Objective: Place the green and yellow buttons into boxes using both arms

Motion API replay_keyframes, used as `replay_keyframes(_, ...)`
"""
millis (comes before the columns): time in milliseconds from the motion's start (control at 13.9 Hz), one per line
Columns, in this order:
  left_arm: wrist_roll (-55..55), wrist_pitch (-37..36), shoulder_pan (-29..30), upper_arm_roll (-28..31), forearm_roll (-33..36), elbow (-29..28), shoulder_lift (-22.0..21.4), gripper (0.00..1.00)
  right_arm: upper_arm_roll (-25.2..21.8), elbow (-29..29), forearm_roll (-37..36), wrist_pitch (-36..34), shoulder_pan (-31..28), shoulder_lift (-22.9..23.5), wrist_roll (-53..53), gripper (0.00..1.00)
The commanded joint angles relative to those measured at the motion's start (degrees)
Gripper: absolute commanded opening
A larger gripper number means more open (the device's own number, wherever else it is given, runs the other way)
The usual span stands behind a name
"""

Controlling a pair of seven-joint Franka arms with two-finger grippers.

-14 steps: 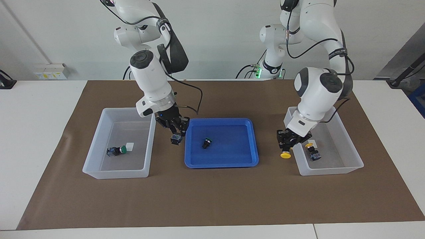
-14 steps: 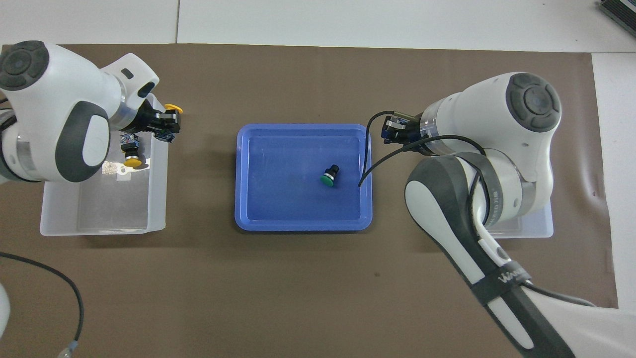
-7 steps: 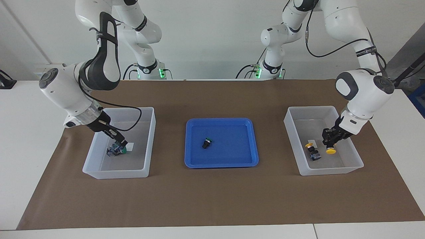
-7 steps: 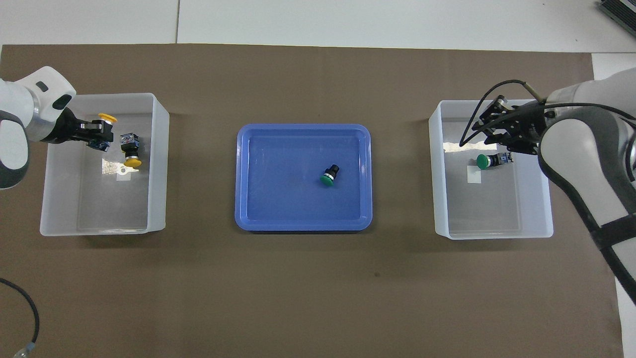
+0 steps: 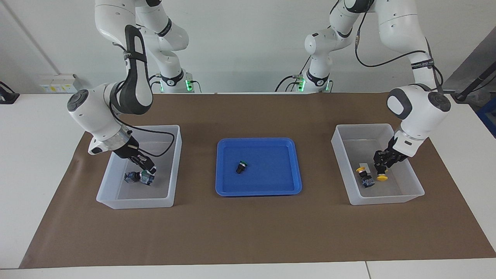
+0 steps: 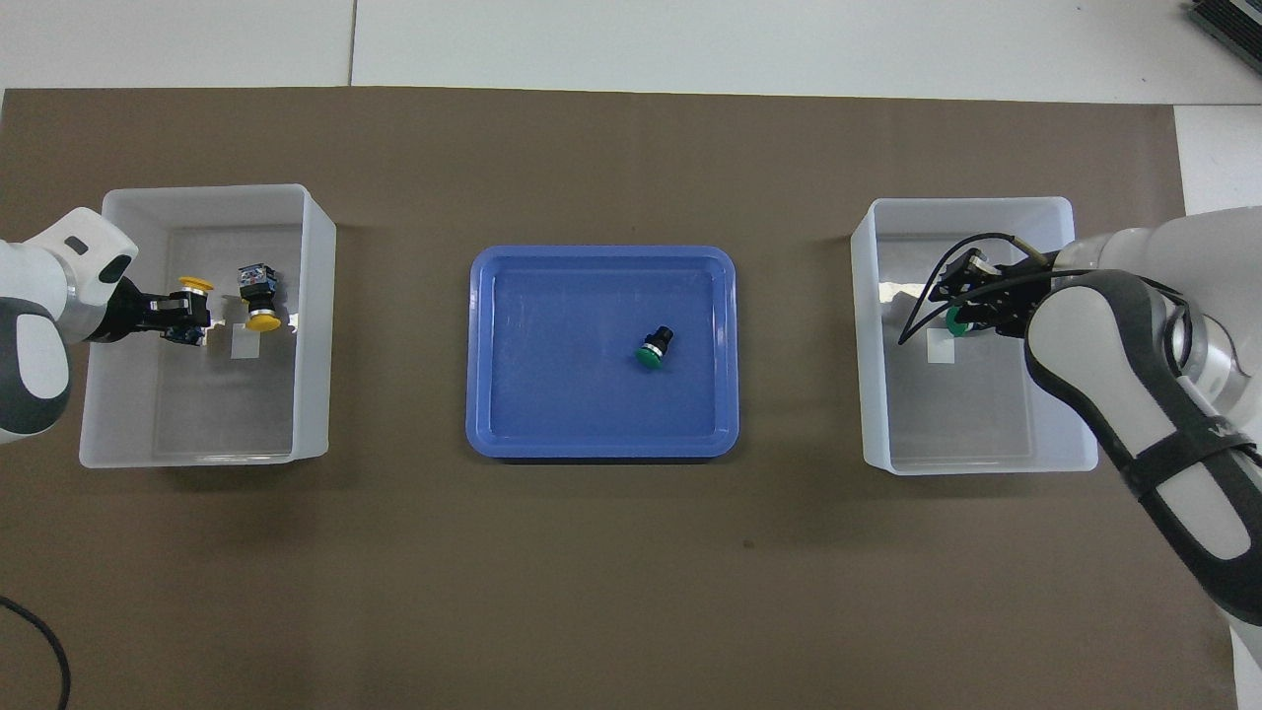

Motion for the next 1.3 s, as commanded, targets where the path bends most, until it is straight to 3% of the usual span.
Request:
replay_keyframes(0, -3.9, 0.8, -0.7, -0.2, 0.0, 0.1, -0.6, 0.75, 0.2, -1.2, 1.3, 0.5, -0.1, -1.4, -7.1, 1.00)
replay_keyframes(216, -4.2, -6.9, -1.9, -0.1, 0.0, 6.5, -0.1, 0.75, 0.8, 2.5, 0.4, -3.1, 1.5, -2.4, -13.9, 1.00)
replay_keyframes(361, -4.1, -15.2, -2.6, -0.2, 0.0, 12.7, -0.2, 0.76, 0.8, 5.9, -5.0, -6.0, 4.6, -2.9, -13.7, 1.00)
replay_keyframes(577, -5.9, -28.2, -5.2, 0.0, 0.1, 21.5, -0.7, 0.82, 0.8, 9.8, -17.4, -7.4, 10.2, -3.3, -7.1, 1.00)
replay_keyframes(794, -11.0, -40.8, -8.2, -0.4, 0.4, 29.6, -0.9, 0.93, 0.5, 13.4, -18.4, -12.2, 14.8, -3.3, -1.6, 1.00)
replay_keyframes(866, -12.7, -42.6, -9.9, -0.1, 0.6, 30.3, -1.1, 1.00, 0.5, 14.9, -20.5, -13.4, 15.4, -3.3, -0.6, 1.00)
replay_keyframes(1227, -12.1, -48.7, -11.9, -1.3, 2.0, 30.3, -9.0, 1.00, 0.1, 24.7, -23.3, -25.8, 12.8, -4.7, -1.2, 1.00)
